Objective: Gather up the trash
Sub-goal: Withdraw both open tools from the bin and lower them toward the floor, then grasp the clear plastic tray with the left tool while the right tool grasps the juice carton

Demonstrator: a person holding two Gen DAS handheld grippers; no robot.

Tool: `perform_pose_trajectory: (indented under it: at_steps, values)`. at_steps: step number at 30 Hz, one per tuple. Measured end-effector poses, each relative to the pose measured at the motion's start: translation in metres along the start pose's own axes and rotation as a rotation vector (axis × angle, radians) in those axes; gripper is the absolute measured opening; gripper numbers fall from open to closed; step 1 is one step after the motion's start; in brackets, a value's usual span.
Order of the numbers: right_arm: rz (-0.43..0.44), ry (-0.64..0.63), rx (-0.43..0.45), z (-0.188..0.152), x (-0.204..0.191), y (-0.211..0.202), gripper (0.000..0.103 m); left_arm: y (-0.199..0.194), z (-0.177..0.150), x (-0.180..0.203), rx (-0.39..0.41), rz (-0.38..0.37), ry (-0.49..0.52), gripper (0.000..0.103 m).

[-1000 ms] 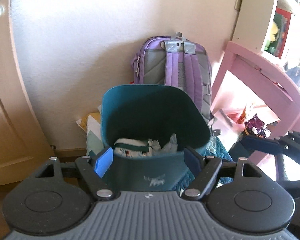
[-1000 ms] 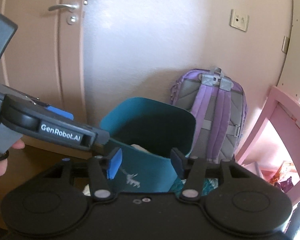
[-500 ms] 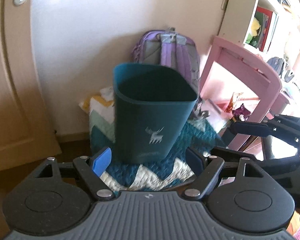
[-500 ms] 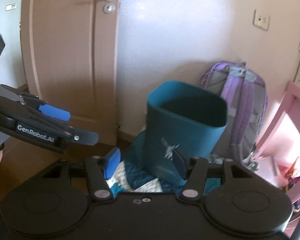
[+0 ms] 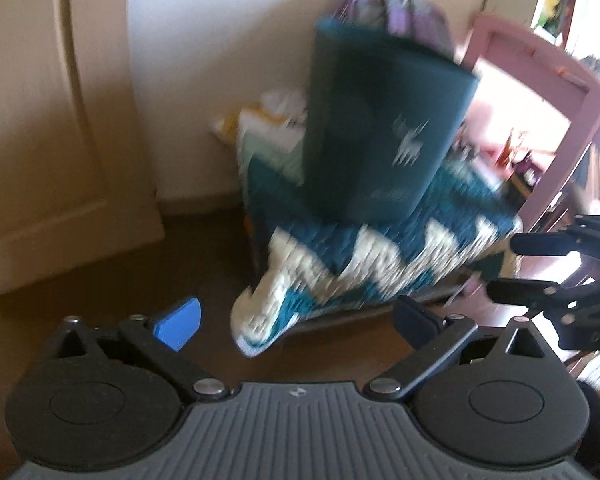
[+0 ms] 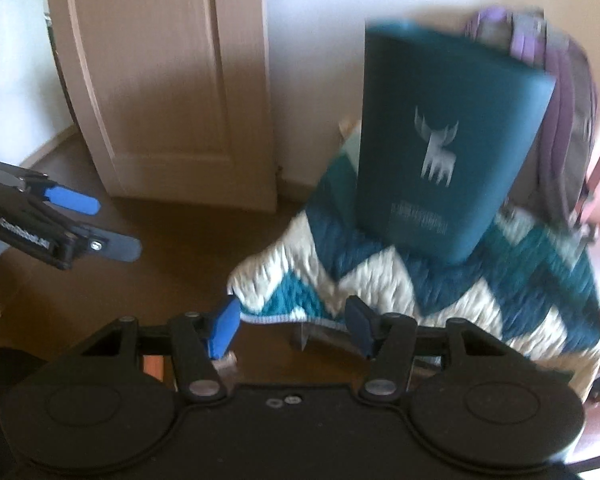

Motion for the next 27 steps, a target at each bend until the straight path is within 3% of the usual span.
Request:
perform_pose_trajectory:
  at_steps: [7, 18, 27]
  values:
    - [0.040, 0.038, -0.173, -0.069, -0.015, 0.098, 0.057, 0.087, -0.056, -0.062, -0.174, 0.052, -0.010, 0.103]
    - [0.071, 0.137, -0.437, -0.163, -0.019, 0.240, 0.057, 0.236, -0.139, -0.117, -0.395, 0.139, 0.145, 0.103]
    - [0.077, 0.522, -0.598, -0.234, -0.001, 0.326, 0.057, 0.345, -0.224, -0.140, -0.578, 0.142, 0.290, 0.103]
Point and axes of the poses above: each gripper's, at about its wrist camera, not at the fingertips, and y roughly the way its jaws point, x to its right, z to its top, the point moved 7 cm from there along y, roughly the way its jaws point, and after that the axes turned 12 degrees about -y, right-handed, at the moved point
